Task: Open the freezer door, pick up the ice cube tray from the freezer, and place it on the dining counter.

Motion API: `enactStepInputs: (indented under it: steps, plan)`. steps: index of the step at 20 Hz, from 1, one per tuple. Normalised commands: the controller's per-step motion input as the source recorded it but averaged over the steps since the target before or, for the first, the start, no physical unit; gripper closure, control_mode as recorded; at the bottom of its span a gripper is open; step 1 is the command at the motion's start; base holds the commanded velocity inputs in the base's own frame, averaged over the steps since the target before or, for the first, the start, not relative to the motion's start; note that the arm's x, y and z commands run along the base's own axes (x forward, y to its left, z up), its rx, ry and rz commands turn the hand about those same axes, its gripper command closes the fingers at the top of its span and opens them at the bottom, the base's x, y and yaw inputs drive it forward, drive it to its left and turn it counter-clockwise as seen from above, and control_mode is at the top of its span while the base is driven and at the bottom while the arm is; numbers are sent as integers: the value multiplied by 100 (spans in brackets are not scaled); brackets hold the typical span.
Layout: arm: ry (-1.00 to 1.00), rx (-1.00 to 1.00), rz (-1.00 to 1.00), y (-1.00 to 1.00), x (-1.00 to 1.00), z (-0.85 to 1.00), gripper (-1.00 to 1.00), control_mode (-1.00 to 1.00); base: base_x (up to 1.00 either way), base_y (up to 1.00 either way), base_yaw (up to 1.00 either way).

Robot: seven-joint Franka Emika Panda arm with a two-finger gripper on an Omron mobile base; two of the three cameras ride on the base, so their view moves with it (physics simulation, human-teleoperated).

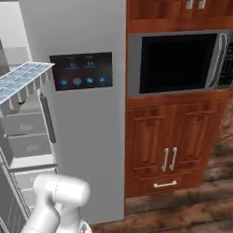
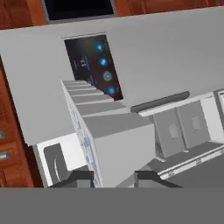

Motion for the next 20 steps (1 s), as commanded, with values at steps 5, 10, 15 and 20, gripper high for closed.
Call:
enactStepInputs:
  steps: [5, 10, 15, 20]
  plan:
    - [0, 0, 0, 0, 0, 0, 100, 100, 0, 0, -100]
    - [0, 0, 0, 0, 0, 0, 100, 100, 0, 0, -100]
    - [0, 0, 0, 0, 0, 0, 100, 100, 0, 0, -100]
    - [0, 0, 0, 0, 0, 0, 100, 100, 0, 0, -100]
